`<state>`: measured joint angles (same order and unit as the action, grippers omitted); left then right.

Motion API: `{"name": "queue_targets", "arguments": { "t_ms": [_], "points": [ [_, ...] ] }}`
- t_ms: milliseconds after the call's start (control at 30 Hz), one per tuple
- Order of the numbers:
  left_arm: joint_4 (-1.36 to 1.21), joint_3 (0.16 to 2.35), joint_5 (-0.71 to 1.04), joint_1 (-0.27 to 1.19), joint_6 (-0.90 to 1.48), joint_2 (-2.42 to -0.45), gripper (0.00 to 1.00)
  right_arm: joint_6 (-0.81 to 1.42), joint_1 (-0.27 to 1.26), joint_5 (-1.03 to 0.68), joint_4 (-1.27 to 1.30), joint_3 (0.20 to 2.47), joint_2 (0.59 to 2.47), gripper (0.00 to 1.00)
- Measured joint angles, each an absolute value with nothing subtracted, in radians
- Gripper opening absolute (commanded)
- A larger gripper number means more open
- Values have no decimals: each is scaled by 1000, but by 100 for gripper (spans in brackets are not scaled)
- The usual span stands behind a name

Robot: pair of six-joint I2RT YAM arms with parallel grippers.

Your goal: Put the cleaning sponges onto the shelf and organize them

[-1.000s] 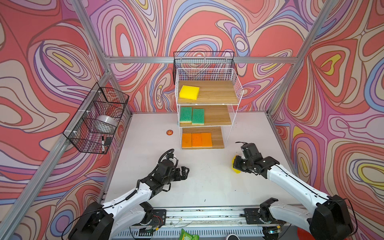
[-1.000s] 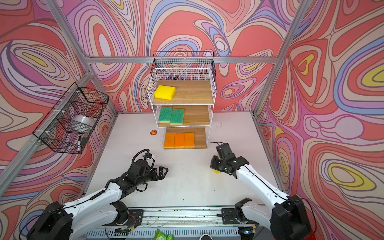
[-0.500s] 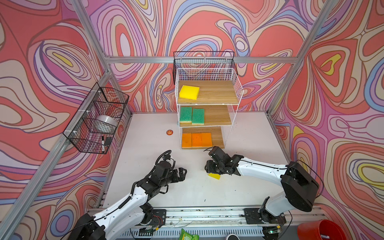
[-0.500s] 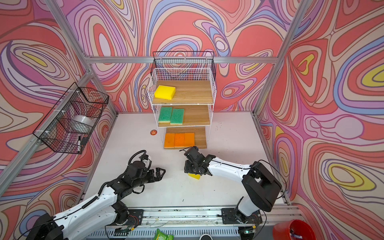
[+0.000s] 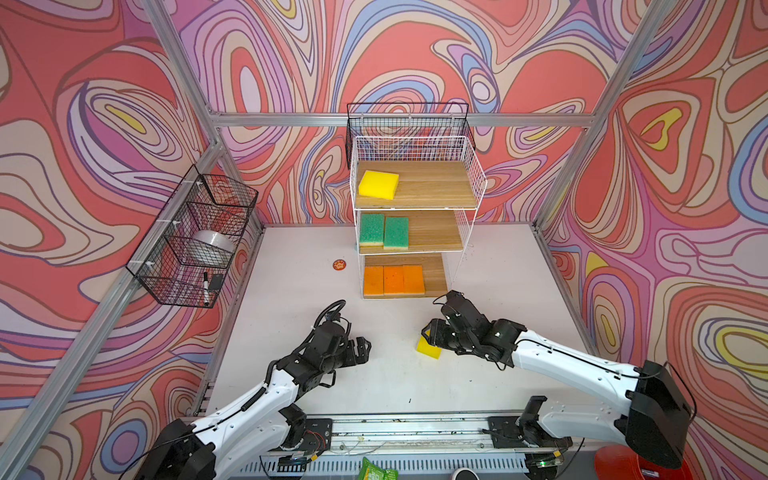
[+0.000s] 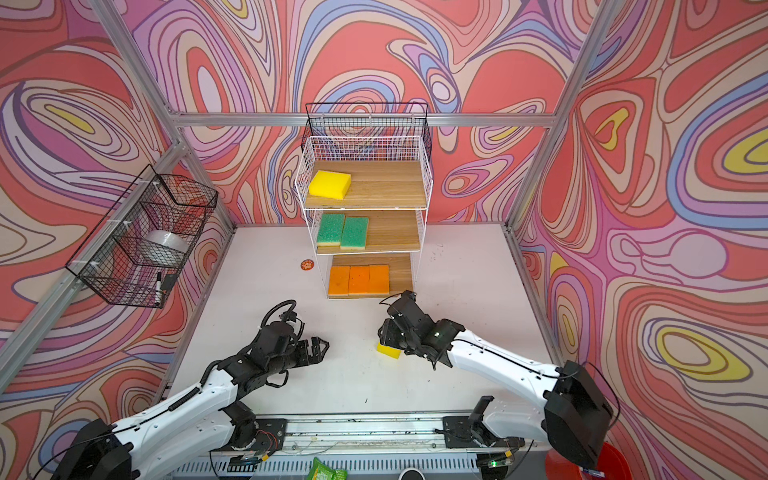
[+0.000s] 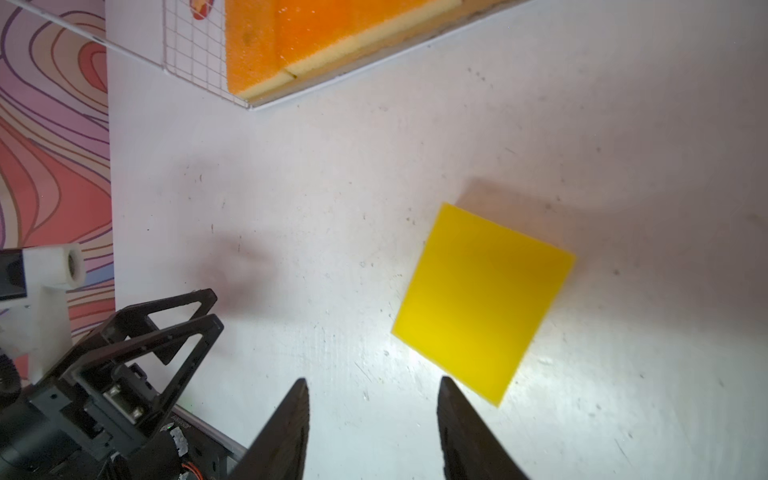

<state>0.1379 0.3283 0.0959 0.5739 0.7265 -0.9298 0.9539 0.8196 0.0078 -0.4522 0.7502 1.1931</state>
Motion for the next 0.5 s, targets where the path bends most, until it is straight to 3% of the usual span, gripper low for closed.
{"name": "queue_targets", "arguments": {
  "t_ms": [500],
  "points": [
    [107, 362, 109, 574, 727, -967, 97, 1087, 820, -14, -453, 635, 1269, 45]
  ]
}}
